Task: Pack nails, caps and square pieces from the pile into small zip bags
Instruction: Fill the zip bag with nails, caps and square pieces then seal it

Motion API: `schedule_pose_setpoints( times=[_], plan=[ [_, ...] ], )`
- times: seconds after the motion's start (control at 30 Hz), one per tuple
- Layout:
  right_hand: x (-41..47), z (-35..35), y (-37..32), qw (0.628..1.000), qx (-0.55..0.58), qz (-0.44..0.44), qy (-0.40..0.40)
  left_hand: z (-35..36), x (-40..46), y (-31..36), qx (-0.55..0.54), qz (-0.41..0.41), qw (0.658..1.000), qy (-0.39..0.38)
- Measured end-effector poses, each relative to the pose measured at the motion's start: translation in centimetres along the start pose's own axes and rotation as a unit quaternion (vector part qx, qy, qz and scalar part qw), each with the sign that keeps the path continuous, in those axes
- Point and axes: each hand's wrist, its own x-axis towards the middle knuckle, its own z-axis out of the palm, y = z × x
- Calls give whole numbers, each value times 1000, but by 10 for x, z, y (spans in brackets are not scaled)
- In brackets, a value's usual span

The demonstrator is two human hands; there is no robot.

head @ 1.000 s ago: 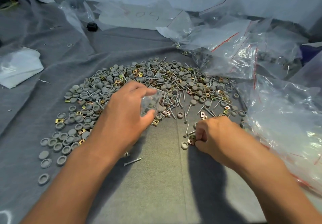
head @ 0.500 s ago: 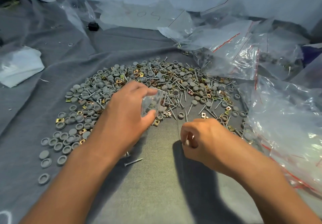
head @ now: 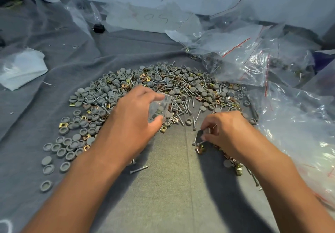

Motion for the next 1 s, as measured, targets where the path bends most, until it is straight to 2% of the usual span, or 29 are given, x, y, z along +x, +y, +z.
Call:
schedule_pose_setpoints(
  times=[0.07,0.13,0.2,0.27,0.33,0.47,0.63,0.77,0.83,0.9,1.0],
  plan=[
    [0,1,-3,1000,-16,7,-20,0,0,-1,0,0,1000,1],
    [0,-1,-5,1000,-2,4,6,1,1,-1,-1,-1,1000,1],
    [0,-4,-11,989,81,-36,120,2,2,-1,-6,0,1000,2],
    [1,-9,-28,948,176,-111,241,3,2,0,-8,4,1000,2],
    [5,-9,-49,921,218,-168,276,3,1,1,-7,8,1000,1],
    [14,-1,-77,932,183,-193,248,2,2,1,-13,4,1000,3],
    [19,-2,-76,935,190,-211,211,2,5,-1,-17,-3,1000,7],
    [11,-15,-65,936,175,-201,231,0,4,-1,-22,0,1000,16],
    [5,-27,-48,939,176,-157,251,-2,3,-1,-14,1,1000,27],
    [-5,-42,-17,959,164,-55,224,-6,2,0,-16,0,998,64],
    [-21,-51,26,993,75,76,55,-13,4,3,-36,0,980,197]
  ],
)
